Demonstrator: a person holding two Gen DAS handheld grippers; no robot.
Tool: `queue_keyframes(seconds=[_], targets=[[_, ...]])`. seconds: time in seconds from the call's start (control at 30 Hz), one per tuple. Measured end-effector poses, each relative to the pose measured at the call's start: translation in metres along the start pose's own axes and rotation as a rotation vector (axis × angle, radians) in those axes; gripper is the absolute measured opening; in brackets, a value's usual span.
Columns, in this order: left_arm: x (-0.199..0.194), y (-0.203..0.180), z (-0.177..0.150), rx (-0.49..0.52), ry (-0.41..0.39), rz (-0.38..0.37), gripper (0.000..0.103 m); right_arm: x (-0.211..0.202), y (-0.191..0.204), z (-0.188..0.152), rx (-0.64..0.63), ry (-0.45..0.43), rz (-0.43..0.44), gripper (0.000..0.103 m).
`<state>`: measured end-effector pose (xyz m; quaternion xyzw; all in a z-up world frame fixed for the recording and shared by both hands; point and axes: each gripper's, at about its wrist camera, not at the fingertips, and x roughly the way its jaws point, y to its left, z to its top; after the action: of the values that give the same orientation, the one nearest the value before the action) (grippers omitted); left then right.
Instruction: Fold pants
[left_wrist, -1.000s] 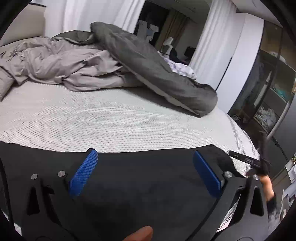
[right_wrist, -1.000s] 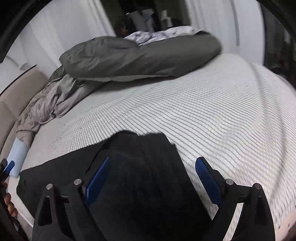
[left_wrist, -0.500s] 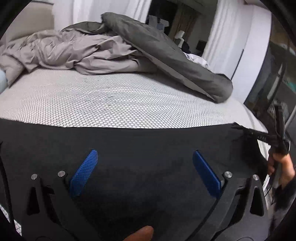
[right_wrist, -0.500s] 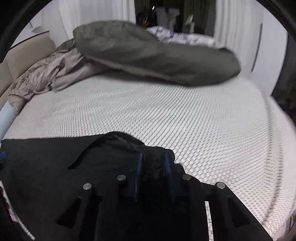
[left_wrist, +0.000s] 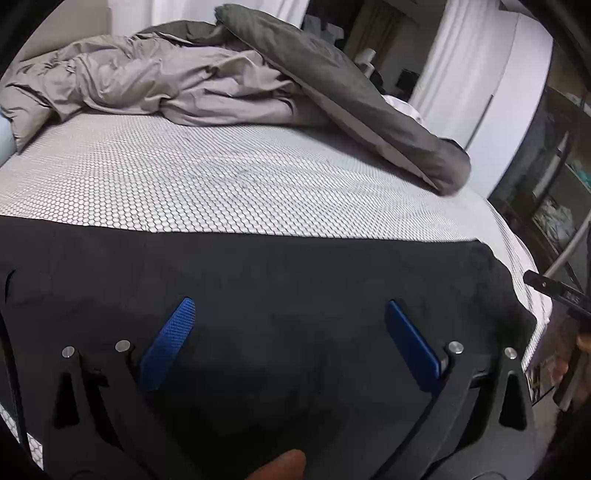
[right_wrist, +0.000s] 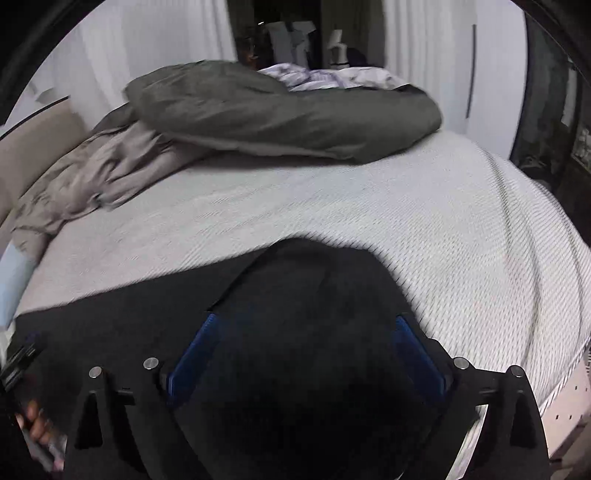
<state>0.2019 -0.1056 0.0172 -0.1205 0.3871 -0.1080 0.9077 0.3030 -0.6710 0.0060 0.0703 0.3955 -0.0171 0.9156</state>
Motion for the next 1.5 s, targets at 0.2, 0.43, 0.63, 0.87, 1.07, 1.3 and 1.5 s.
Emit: queue_keyframes(seconds=[0.2,0.43,0.63,0.87,1.07,1.3,1.5], targets=[[-0.015,-0.006,-0.007,0.054,0.047,-0.023,0.102,-0.02,0.071,-0.036,-0.06,0.078,0.093,0.096],[0.0,-0.032,-0.039,0.186,0.146,-0.025,0.102,0.02,0.142,-0.082,-0.203,0.111,0.163,0.096],[0.022,-0.026,-0.067,0.295,0.264,0.003,0.102,0.055,0.151,-0.114,-0.484,0.156,0.06,0.096],[0.014,-0.008,-0.069,0.294,0.251,0.014,0.102,0.05,0.031,-0.103,-0.261,0.11,-0.206,0.101],[0.014,-0.004,-0.063,0.272,0.262,0.041,0.102,0.043,0.02,-0.096,-0.167,0.075,-0.153,0.101],[0.014,-0.022,-0.064,0.246,0.266,0.007,0.102,0.027,0.084,-0.1,-0.214,0.053,0.072,0.101],[0.009,-0.042,-0.08,0.367,0.245,0.012,0.102,0.043,0.154,-0.121,-0.439,0.098,0.114,0.101]])
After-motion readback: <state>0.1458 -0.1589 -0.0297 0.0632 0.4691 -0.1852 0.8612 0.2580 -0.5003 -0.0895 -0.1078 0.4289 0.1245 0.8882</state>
